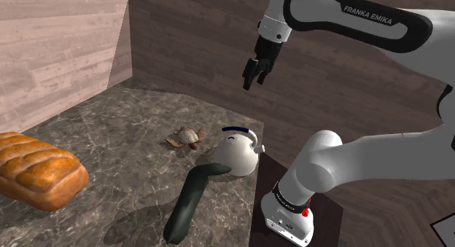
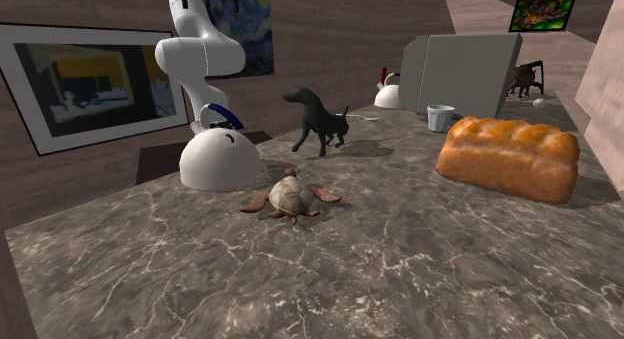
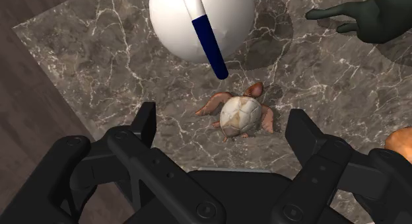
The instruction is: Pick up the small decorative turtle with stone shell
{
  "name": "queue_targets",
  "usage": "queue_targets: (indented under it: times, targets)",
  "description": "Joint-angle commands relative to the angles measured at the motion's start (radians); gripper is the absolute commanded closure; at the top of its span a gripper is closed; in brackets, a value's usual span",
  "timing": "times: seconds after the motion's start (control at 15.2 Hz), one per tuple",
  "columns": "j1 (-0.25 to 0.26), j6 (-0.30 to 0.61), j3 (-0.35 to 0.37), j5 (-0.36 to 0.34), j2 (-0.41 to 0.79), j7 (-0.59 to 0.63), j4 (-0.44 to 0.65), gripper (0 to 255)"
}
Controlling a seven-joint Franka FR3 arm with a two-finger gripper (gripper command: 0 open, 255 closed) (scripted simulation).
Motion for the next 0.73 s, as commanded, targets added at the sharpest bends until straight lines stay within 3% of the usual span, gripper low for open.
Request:
queue_targets:
  times: [0.0, 0.66]
  targets:
    - [0.000, 0.000, 0.000, 0.000, 0.000, 0.000, 0.000, 0]
    - [0.015, 0.341, 0.056, 0.074, 0.162, 0.120, -0.198, 0]
